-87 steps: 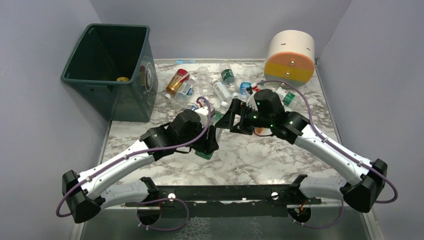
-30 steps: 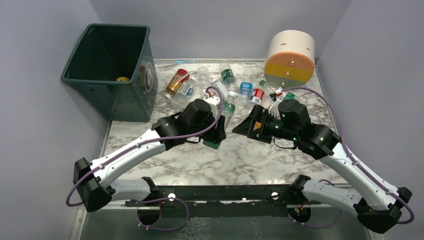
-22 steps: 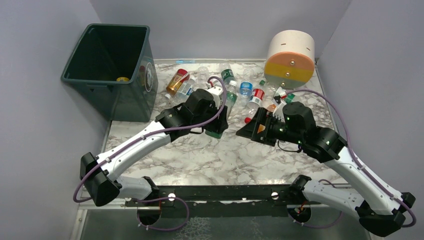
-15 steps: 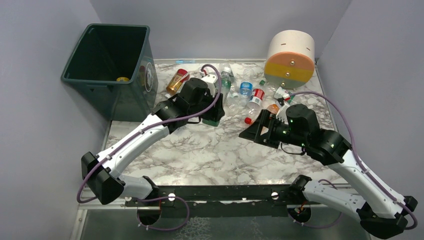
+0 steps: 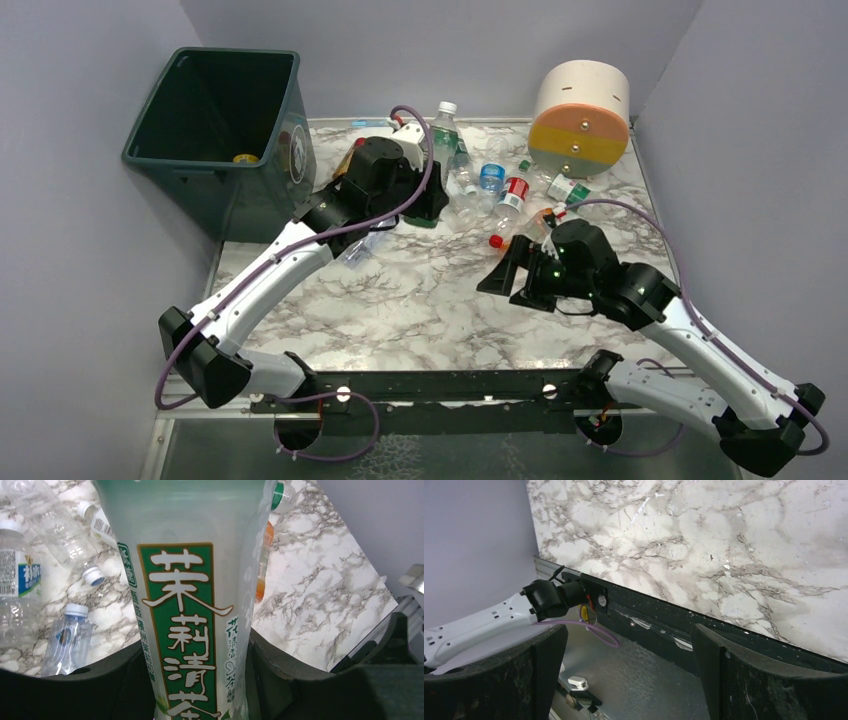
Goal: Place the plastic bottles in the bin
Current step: Place the plastic bottle in the trash bin.
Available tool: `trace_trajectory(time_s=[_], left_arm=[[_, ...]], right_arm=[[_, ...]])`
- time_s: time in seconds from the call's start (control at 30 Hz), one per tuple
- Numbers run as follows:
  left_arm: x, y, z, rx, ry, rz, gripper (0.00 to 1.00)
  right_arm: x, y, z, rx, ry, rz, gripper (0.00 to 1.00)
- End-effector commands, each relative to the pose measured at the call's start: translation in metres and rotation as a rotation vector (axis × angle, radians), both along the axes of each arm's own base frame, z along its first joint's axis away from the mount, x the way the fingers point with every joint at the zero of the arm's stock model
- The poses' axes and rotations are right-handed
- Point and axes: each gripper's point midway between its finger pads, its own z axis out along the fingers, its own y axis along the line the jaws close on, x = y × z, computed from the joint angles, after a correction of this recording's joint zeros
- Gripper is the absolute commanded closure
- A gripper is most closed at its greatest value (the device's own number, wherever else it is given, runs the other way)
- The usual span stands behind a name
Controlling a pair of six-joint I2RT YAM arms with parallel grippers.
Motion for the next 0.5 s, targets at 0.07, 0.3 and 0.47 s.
trace_trajectory(time_s=[0.07,0.3,0.47], left_arm=[[0.029,-0.009,0.041,-0.053,-0.130,0.007,0.48],[0.055,-0.012,0.061,-0.076,-0.175,0.005,0.48],[0.069,-0.014,0.073,-0.096,-0.204,0.008,0.48]], right_arm=[[0.004,0.003,-0.021,-0.052,0.059,-0.012,0.04],[0.008,0.013,-0.038,-0.052,0.092,-0.002,0.04],[0.008,0.015,-0.046,-0.062,0.110,0.003,0.04]])
